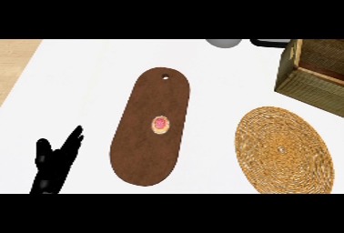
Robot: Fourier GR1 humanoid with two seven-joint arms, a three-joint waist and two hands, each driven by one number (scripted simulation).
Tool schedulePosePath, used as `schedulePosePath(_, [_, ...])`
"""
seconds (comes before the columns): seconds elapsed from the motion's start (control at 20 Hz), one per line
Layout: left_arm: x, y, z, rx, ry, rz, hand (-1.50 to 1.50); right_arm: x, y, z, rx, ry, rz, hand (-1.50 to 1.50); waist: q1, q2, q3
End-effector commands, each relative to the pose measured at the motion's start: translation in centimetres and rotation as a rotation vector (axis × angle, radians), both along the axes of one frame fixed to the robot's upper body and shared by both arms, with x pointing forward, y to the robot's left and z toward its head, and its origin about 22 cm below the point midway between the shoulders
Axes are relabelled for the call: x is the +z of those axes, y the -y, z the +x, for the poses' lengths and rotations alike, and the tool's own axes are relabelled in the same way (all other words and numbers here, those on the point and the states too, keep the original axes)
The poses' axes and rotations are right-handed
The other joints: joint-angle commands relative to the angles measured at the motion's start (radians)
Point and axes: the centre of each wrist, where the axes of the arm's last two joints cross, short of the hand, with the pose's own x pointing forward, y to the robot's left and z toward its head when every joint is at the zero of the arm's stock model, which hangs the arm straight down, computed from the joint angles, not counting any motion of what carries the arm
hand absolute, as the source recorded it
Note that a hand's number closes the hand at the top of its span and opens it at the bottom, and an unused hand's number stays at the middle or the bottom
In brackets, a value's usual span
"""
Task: Pick the can from the placemat and place it in the basket
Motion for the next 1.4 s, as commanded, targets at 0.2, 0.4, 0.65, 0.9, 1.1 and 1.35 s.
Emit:
schedulePosePath(0.2, [-1.5, 1.0, 1.3, -0.006, -0.067, -0.008, 0.0, -4.2, 3.9, 2.4, -0.002, 0.008, 0.053, 1.5, 0.002, 0.009, -0.005])
schedulePosePath(0.4, [-1.0, 1.0, 0.6, 0.003, -0.066, -0.012, 0.0, -5.3, 6.3, 1.8, 0.002, 0.101, 0.222, 1.5, -0.001, 0.006, -0.004])
schedulePosePath(0.65, [-1.8, 0.9, -0.2, 0.01, -0.071, -0.021, 0.0, -8.9, 9.9, 1.4, 0.003, 0.103, 0.214, 1.5, 0.003, 0.007, -0.004])
schedulePosePath(0.9, [-0.1, 1.3, 0.1, 0.003, -0.04, -0.011, 0.0, -10.7, 9.6, 2.2, 0.011, 0.097, 0.232, 1.5, 0.01, 0.006, -0.004])
schedulePosePath(1.1, [-2.6, 1.0, -0.8, 0.02, -0.076, 0.0, 0.0, -11.4, 13.0, 0.2, -0.184, -0.03, 0.085, 1.5, 0.001, 0.008, -0.006])
schedulePosePath(1.35, [-1.2, 0.1, 0.6, 0.026, -0.066, -0.013, 0.0, -12.0, 15.3, -0.8, -0.111, -0.145, 0.016, -1.5, 0.003, 0.008, -0.005])
